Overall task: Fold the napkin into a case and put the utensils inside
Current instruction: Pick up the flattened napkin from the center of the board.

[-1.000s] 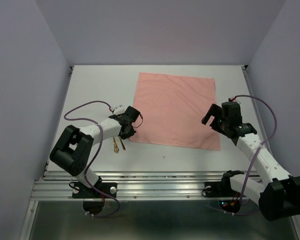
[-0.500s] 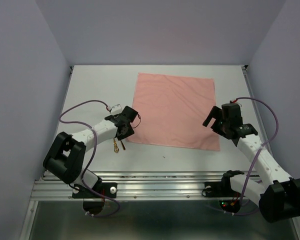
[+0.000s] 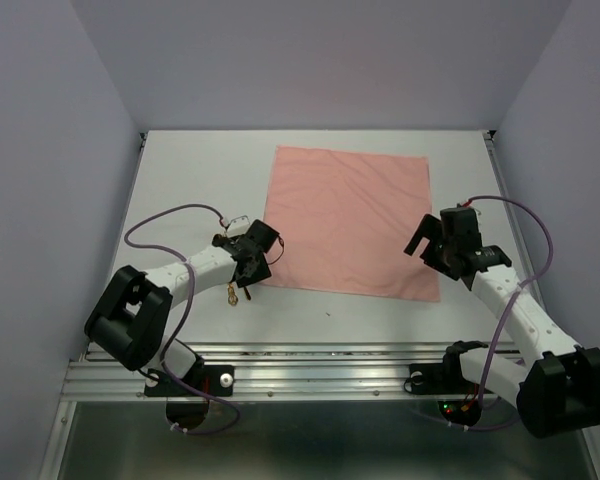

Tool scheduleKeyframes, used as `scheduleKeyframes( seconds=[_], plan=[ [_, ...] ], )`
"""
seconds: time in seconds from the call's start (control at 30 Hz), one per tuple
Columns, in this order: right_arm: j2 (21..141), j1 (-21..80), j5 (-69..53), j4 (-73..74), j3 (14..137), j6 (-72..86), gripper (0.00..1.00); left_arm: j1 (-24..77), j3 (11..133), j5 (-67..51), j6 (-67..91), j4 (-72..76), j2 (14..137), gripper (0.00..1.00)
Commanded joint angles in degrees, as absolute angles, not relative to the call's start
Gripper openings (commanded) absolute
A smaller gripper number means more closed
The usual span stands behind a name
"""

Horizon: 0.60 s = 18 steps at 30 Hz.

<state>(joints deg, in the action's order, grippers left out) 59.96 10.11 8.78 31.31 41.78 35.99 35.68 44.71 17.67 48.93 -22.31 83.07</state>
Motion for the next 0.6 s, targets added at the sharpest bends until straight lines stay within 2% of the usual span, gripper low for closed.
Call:
scheduleKeyframes(
  seconds=[0.0, 0.2, 0.3, 0.37, 0.4, 0.43, 0.47, 0.57],
  plan=[
    [60.9, 9.8, 8.7, 29.4, 41.2, 36.2, 1.0, 35.9, 44.5, 17.6, 47.1, -21.5, 84.6, 0.47],
    [61.9, 9.8, 9.5, 29.3, 41.4, 36.6, 1.0, 36.0, 45.3, 18.2, 47.1, -21.1, 88.6, 0.46],
    [61.8, 9.8, 10.5, 29.8, 41.6, 37.0, 1.0, 36.0, 45.9, 17.8, 46.6, -20.4, 90.1, 0.4],
    [62.2, 9.8, 10.5, 30.4, 41.8, 37.1, 1.0, 36.0, 46.7, 18.3, 46.6, -20.6, 91.0, 0.33],
    [62.5, 9.8, 10.6, 31.2, 41.9, 37.4, 1.0, 36.0, 47.0, 18.7, 46.5, -20.9, 91.6, 0.21],
    [62.8, 9.8, 10.7, 31.5, 42.0, 37.9, 1.0, 36.0, 47.4, 18.9, 46.3, -21.1, 91.9, 0.14],
    [63.6, 9.8, 9.4, 31.9, 42.3, 38.5, 1.0, 36.0, 48.5, 19.1, 46.1, -22.1, 92.1, 0.0],
    [67.8, 9.8, 2.4, 33.8, 44.6, 39.5, 1.0, 36.0, 49.6, 19.2, 45.9, -22.6, 91.3, 0.0]
  ],
)
